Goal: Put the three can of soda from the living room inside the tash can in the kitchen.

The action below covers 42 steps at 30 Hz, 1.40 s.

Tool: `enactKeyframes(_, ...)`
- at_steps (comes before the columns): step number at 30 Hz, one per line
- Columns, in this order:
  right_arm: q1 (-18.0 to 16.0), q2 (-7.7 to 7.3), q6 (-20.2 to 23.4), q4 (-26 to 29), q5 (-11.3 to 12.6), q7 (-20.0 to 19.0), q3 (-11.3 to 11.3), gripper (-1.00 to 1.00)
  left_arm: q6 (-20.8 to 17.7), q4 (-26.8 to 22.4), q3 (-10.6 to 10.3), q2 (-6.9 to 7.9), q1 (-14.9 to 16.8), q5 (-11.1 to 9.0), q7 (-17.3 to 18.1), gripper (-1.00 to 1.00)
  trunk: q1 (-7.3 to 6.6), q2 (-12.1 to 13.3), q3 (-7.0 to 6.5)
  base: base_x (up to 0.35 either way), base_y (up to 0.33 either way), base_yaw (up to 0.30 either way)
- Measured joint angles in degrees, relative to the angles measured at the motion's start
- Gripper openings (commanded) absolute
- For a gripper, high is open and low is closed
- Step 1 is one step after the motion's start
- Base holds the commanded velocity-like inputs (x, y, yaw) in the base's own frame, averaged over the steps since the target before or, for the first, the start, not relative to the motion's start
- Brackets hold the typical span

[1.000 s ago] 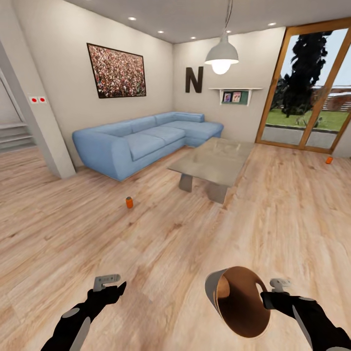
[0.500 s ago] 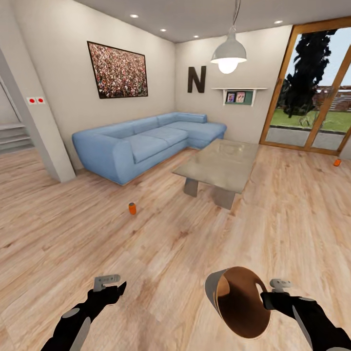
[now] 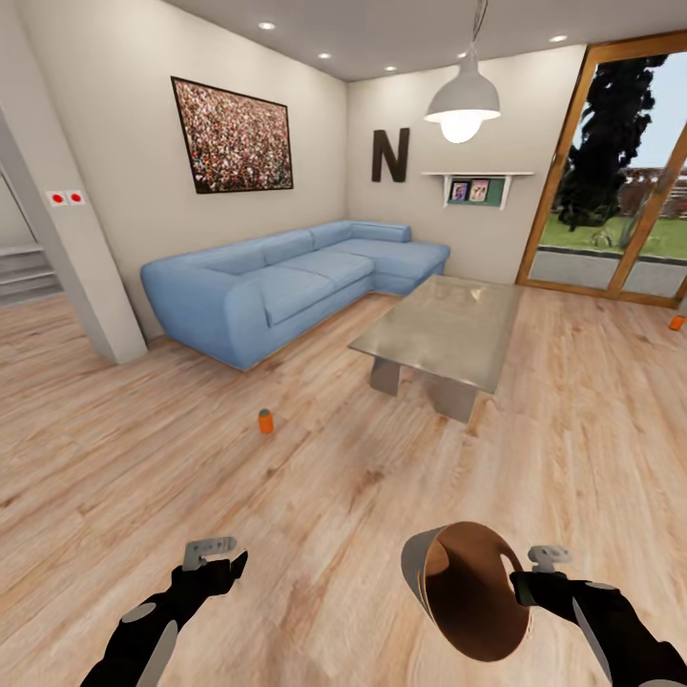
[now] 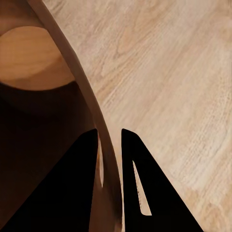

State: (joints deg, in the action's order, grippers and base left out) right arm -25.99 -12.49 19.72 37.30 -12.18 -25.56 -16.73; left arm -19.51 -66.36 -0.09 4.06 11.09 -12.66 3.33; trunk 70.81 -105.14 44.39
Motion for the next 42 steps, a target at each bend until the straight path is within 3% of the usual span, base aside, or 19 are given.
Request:
enactKeyframes(9, 0.0, 0.0, 0.0, 0.0, 0.03, 0.0, 0.0, -1.0, 0.0, 0.0, 0.0, 0.0, 0.01, 0.0, 0.0, 1.0, 0.0, 0.0, 0.0, 0.293, 0.19, -0.089)
enactKeyframes(42, 0.0, 0.0, -0.02, 0.0, 0.01, 0.07, 0.0, -1.0, 0.0, 2.33, 0.03, -0.02, 0.07, -0.34, 0.08, 1.0, 0.0, 0.0, 0.0, 0.286, 0.207, -0.202)
